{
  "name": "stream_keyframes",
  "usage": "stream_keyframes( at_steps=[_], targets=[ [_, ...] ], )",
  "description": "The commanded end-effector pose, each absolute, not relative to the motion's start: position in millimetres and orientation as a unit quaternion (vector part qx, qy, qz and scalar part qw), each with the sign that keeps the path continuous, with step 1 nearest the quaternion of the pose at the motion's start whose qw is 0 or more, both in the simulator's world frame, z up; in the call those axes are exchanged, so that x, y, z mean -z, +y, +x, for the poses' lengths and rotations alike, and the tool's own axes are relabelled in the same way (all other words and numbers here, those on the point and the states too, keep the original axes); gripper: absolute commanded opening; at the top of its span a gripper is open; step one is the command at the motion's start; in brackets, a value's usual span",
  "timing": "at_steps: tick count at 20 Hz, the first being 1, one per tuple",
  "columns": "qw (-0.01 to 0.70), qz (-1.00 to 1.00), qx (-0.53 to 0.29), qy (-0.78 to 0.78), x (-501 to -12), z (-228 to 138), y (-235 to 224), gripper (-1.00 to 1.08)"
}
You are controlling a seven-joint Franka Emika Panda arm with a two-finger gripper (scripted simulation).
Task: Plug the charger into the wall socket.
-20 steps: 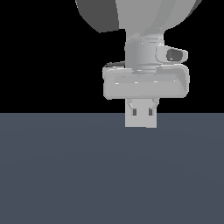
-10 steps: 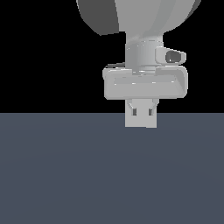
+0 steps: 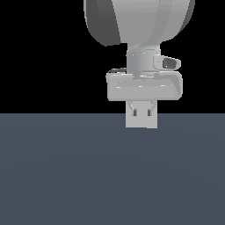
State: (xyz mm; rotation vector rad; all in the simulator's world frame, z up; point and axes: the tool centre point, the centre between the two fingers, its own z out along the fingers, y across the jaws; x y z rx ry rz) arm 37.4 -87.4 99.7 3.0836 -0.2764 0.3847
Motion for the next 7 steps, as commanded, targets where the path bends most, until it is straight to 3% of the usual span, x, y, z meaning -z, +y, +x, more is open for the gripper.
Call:
stream_keyframes(
  at_steps=[1,7],
  targets=[
    [0.011,0.988,-0.123,-0.089,-99.8,44.1,-88.5,-1.0],
    [0.011,0.988,-0.124,-0.089,-100.0,49.4,-89.6,-1.0]
  ],
)
